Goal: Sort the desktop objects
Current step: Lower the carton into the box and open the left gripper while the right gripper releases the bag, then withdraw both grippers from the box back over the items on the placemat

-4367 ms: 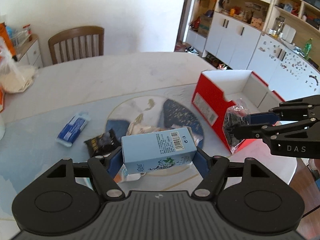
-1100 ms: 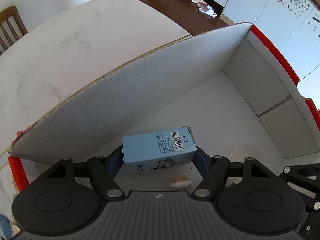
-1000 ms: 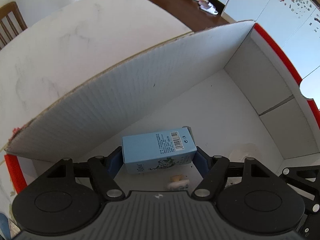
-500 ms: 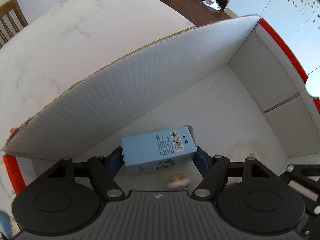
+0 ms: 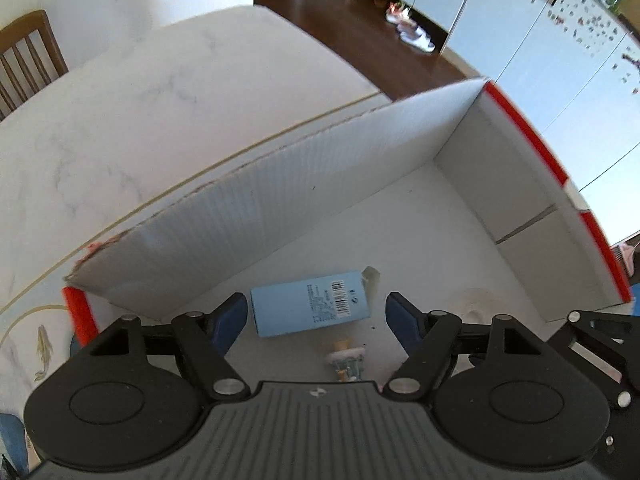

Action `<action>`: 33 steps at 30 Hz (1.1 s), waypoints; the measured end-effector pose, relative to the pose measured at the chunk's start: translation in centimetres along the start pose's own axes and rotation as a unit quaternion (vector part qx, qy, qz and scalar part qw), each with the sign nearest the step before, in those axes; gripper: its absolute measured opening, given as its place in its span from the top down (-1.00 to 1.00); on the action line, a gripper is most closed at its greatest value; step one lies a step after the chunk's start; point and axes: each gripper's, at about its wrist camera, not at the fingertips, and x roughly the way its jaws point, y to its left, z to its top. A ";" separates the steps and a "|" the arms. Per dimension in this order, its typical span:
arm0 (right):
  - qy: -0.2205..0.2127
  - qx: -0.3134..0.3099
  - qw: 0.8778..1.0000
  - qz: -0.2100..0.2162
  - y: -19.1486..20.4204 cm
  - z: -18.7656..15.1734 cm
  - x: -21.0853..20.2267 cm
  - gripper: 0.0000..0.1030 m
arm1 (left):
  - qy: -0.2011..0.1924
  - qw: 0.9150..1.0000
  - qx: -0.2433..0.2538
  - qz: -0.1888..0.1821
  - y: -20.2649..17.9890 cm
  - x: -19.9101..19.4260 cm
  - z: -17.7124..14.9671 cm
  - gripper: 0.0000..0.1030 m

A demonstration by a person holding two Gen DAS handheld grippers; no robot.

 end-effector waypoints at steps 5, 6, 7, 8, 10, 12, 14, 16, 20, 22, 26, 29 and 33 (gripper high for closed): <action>-0.014 0.011 1.000 -0.004 -0.2 -0.4 -1.1 -0.03 | -0.025 1.000 -0.004 -0.018 0.4 -2.1 -0.7 -0.47; -0.015 0.014 1.000 -0.004 -0.2 -0.5 -1.3 -0.03 | -0.029 0.999 -0.004 -0.021 0.4 -2.4 -0.8 -0.47; -0.018 0.017 1.000 -0.003 -0.3 -0.5 -1.5 -0.03 | -0.032 0.999 -0.004 -0.024 0.4 -2.7 -0.9 -0.47; -0.020 0.018 1.000 -0.003 -0.4 -0.6 -1.8 -0.03 | -0.035 0.999 -0.005 -0.027 0.5 -3.1 -1.0 -0.47; -0.026 0.022 0.999 -0.006 -0.4 -0.7 -1.8 -0.03 | -0.041 0.999 -0.009 -0.033 0.7 -3.7 -1.2 -0.47; -0.032 0.025 0.999 -0.006 -0.3 -0.9 -2.1 -0.03 | -0.048 0.998 -0.010 -0.038 0.8 -4.2 -1.4 -0.47; -0.039 0.027 0.999 -0.007 0.0 -0.7 -2.8 -0.03 | -0.055 0.998 -0.011 -0.041 1.0 -5.0 -1.8 -0.47; -0.046 0.028 0.999 -0.009 0.6 -0.6 -3.5 -0.03 | -0.061 0.997 -0.013 -0.043 1.2 -5.7 -2.0 -0.47; -0.059 0.031 0.998 -0.014 1.1 -0.8 -4.6 -0.03 | -0.071 0.996 -0.013 -0.048 1.6 -6.8 -2.4 -0.47; -0.062 0.034 0.997 -0.014 1.5 -1.0 -4.9 -0.03 | -0.078 0.996 -0.012 -0.049 1.7 -7.4 -2.6 -0.47; -0.063 0.043 0.997 -0.014 1.9 -0.9 -5.7 -0.03 | -0.088 0.995 -0.009 -0.045 2.2 -8.1 -3.4 -0.47; -0.066 0.048 0.997 -0.017 2.5 -0.9 -6.2 -0.03 | -0.095 0.994 -0.013 -0.050 2.7 -8.9 -4.0 -0.47; -0.076 0.056 0.995 -0.027 3.5 -1.0 -7.1 -0.03 | -0.107 0.993 -0.007 -0.050 3.2 -10.3 -4.7 -0.47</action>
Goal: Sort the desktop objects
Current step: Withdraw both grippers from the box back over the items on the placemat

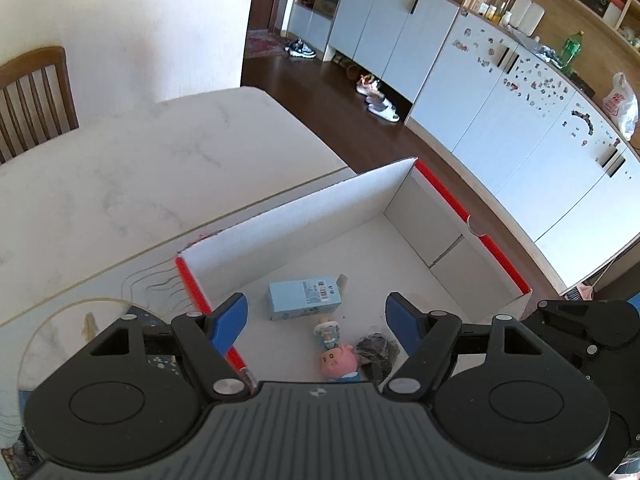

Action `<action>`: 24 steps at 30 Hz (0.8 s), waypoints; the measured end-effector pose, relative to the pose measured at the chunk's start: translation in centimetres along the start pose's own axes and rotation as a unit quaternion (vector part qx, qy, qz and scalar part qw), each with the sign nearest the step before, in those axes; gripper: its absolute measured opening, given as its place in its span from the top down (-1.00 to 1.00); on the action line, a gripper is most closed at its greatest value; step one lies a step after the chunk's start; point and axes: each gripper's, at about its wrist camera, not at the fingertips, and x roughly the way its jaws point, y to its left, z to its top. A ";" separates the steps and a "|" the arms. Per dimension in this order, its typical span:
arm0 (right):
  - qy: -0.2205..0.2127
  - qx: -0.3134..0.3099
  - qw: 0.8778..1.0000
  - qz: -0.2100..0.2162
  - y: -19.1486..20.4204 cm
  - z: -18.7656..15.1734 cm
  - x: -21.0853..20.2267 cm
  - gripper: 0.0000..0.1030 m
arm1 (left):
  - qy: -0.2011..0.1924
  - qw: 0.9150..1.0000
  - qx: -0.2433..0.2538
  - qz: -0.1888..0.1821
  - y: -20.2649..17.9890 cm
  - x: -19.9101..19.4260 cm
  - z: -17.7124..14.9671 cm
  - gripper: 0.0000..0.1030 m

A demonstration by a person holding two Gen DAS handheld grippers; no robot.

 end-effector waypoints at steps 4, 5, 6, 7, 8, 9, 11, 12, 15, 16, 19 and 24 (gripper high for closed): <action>-0.006 0.011 1.000 -0.003 0.9 0.0 -0.8 -0.03 | -0.007 1.000 0.006 -0.007 0.6 -1.7 -0.6 -0.47; -0.008 0.012 1.000 -0.003 1.1 -0.1 -1.0 -0.03 | -0.009 1.000 0.008 -0.009 0.8 -2.1 -0.9 -0.47; -0.009 0.013 1.000 -0.004 1.4 -0.2 -1.2 -0.03 | -0.010 1.000 0.009 -0.010 0.9 -2.6 -1.1 -0.47; -0.010 0.015 1.000 -0.005 1.7 -0.2 -1.4 -0.03 | -0.011 1.000 0.010 -0.011 1.1 -3.0 -1.3 -0.47; -0.011 0.017 1.000 -0.006 1.9 -0.3 -1.6 -0.03 | -0.011 1.000 0.011 -0.012 1.3 -3.5 -1.6 -0.47; -0.012 0.019 1.000 -0.006 2.2 -0.4 -1.8 -0.03 | -0.012 1.000 0.012 -0.013 1.5 -3.9 -1.9 -0.47; -0.013 0.025 1.000 -0.006 2.9 -0.6 -2.1 -0.03 | -0.014 1.000 0.013 -0.016 2.0 -4.8 -2.4 -0.47; -0.014 0.028 0.999 -0.006 3.2 -0.6 -2.2 -0.03 | -0.014 1.000 0.013 -0.016 2.3 -5.2 -2.7 -0.47; -0.021 0.036 0.999 -0.002 4.5 -0.4 -2.4 -0.03 | -0.015 1.000 0.006 -0.013 3.6 -6.5 -3.5 -0.47; -0.023 0.037 0.999 0.000 5.0 -0.3 -2.5 -0.04 | -0.016 1.000 0.004 -0.012 4.0 -6.9 -3.8 -0.47; -0.026 0.037 0.999 0.004 6.5 0.0 -2.5 -0.04 | -0.020 1.000 0.002 -0.011 5.3 -8.2 -4.6 -0.47; -0.024 0.028 0.999 0.009 9.3 0.2 -2.2 -0.04 | -0.025 1.000 -0.002 -0.009 7.4 -10.1 -6.2 -0.47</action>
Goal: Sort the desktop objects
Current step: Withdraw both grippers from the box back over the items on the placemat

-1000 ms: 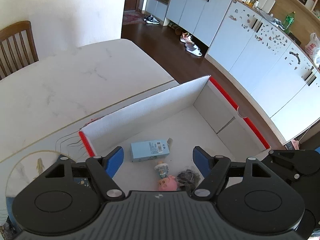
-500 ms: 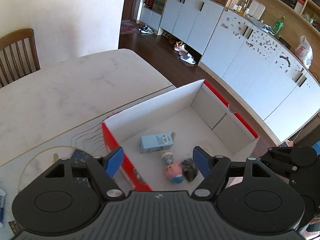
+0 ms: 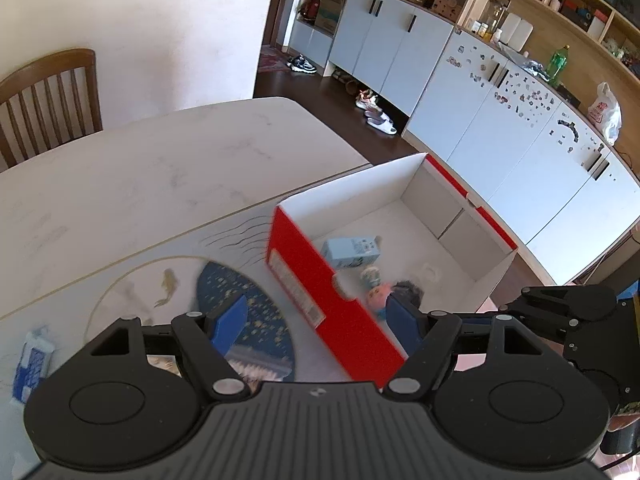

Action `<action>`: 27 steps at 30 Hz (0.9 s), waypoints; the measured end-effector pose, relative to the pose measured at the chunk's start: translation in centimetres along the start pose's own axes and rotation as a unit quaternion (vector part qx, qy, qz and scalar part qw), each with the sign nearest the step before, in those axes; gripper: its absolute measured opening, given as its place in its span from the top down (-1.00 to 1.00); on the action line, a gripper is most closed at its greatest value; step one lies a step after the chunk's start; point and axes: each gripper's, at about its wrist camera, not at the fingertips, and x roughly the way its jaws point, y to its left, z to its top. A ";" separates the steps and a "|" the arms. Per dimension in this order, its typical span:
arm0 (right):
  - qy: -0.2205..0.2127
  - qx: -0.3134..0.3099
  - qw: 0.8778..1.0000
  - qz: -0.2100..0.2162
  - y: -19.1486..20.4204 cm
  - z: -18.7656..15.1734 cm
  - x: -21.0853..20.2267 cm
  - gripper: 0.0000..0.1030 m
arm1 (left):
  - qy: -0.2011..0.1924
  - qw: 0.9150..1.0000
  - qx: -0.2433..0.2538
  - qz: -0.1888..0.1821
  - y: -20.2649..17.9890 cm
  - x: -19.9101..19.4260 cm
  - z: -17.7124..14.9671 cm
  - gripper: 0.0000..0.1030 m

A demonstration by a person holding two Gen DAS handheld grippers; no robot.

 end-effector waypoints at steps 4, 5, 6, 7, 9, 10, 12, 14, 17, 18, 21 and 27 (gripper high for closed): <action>-0.003 -0.001 1.000 0.006 2.2 0.3 0.2 -0.04 | -0.011 1.000 -0.002 0.006 1.6 -1.8 -1.1 -0.47; -0.003 -0.003 1.000 0.008 2.8 0.3 0.2 -0.05 | -0.013 1.000 -0.003 0.007 2.0 -2.2 -1.3 -0.47; -0.003 -0.005 1.000 0.009 3.3 0.4 0.3 -0.10 | -0.015 1.000 -0.005 0.009 2.5 -2.6 -1.6 -0.47; -0.004 -0.008 1.000 0.011 3.9 0.4 0.3 -0.19 | -0.017 1.000 -0.006 0.011 2.9 -3.0 -1.9 -0.48; -0.005 -0.014 1.000 0.013 4.8 0.5 0.3 -0.21 | -0.019 1.000 -0.009 0.016 3.8 -3.6 -2.7 -0.54; -0.005 -0.017 1.000 0.013 5.3 0.5 0.3 -0.21 | -0.020 1.000 -0.010 0.018 4.3 -3.9 -3.0 -0.56; -0.004 -0.020 1.000 0.013 6.1 0.5 0.4 -0.21 | -0.020 0.999 -0.011 0.022 5.1 -4.4 -3.8 -0.56; -0.001 -0.021 1.000 0.013 6.9 0.6 0.7 -0.22 | -0.018 0.999 -0.014 0.025 5.9 -4.9 -4.6 -0.56; 0.002 -0.022 1.000 0.016 8.0 0.5 1.0 -0.24 | -0.016 0.999 -0.022 0.028 7.2 -5.4 -5.8 -0.56; 0.001 -0.024 1.000 0.016 8.4 0.5 1.1 -0.25 | -0.016 0.999 -0.025 0.029 7.6 -5.6 -6.1 -0.56; 0.002 -0.030 0.999 0.016 9.5 0.6 1.4 -0.26 | -0.014 0.999 -0.035 0.026 9.0 -6.1 -7.1 -0.56; 0.004 -0.036 0.999 0.010 11.1 0.5 2.1 -0.26 | -0.010 0.998 -0.048 0.040 11.3 -6.5 -8.9 -0.56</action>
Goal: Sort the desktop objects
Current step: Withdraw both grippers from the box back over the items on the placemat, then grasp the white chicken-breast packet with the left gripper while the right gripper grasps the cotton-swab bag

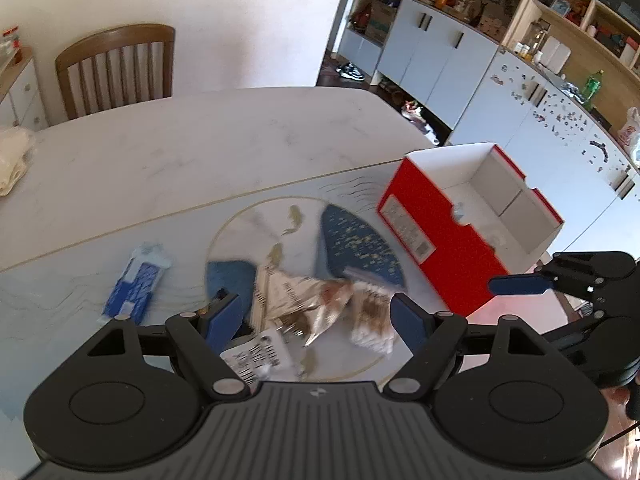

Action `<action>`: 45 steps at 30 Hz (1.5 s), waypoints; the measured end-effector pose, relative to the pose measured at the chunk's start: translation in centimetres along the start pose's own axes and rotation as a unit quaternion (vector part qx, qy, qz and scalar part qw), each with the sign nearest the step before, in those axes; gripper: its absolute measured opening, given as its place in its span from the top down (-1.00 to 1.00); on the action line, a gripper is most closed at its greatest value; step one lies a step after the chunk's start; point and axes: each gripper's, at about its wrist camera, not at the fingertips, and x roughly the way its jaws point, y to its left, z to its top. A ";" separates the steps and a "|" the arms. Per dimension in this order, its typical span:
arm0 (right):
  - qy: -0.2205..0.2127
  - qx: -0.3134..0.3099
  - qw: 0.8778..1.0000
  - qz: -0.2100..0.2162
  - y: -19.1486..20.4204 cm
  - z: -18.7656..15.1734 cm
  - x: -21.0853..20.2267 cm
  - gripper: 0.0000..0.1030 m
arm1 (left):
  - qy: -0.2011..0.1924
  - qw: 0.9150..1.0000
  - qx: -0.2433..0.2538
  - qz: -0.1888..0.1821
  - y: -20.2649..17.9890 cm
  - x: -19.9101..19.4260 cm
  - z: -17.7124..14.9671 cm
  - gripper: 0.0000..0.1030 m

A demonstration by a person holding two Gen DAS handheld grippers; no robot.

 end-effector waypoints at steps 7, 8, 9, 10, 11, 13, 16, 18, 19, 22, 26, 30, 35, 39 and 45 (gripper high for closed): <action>0.002 -0.007 1.000 -0.008 1.0 -0.2 1.5 -0.29 | 0.012 1.000 -0.010 0.009 2.3 1.0 -2.2 -0.68; 0.003 -0.005 1.000 -0.007 1.0 -0.3 1.7 -0.31 | 0.015 1.000 -0.011 0.011 2.6 1.2 -2.5 -0.68; 0.003 -0.001 1.000 -0.006 1.0 -0.4 1.9 -0.37 | 0.017 1.000 -0.013 0.011 2.8 1.5 -2.8 -0.68; 0.000 0.002 1.000 -0.003 1.0 -0.4 2.2 -0.39 | 0.018 1.000 -0.014 0.011 3.0 1.7 -3.1 -0.68; -0.002 0.004 1.000 0.002 0.9 -0.5 2.3 -0.41 | 0.019 1.000 -0.015 0.011 3.3 1.9 -3.5 -0.68; -0.004 0.007 1.000 0.004 0.9 -0.5 2.7 -0.48 | 0.021 1.000 -0.019 0.010 3.8 2.2 -4.0 -0.69; -0.003 0.012 1.000 0.004 0.8 -0.5 3.3 -0.55 | 0.024 0.999 -0.026 0.004 4.4 2.7 -4.8 -0.69; -0.001 0.015 1.000 0.005 0.8 -0.5 3.7 -0.58 | 0.027 0.999 -0.025 0.003 4.8 3.1 -5.2 -0.77; 0.000 0.015 1.000 0.004 0.9 -0.5 3.9 -0.60 | 0.027 0.999 -0.024 0.002 4.9 3.2 -5.4 -0.92; 0.001 0.015 1.000 0.004 0.9 -0.4 4.4 -0.66 | 0.025 1.000 -0.015 -0.004 5.2 3.6 -6.1 -0.96; 0.006 0.020 1.000 -0.002 0.9 -0.3 5.3 -0.69 | 0.028 1.000 0.001 -0.011 5.4 4.2 -6.8 -0.96; 0.011 0.026 1.000 -0.009 0.8 -0.1 6.1 -0.70 | 0.025 0.999 0.040 -0.018 5.3 4.8 -7.5 -1.00; 0.018 0.038 0.999 -0.017 0.7 0.0 7.2 -0.70 | 0.029 0.994 0.101 -0.036 4.8 5.7 -7.9 -1.00; 0.025 0.045 0.998 -0.022 0.6 0.0 8.0 -0.70 | 0.038 0.985 0.156 -0.059 4.5 6.4 -8.3 -1.00; 0.034 0.057 0.997 -0.030 0.5 0.2 9.3 -0.69 | 0.036 0.965 0.247 -0.078 3.7 7.0 -8.4 -1.00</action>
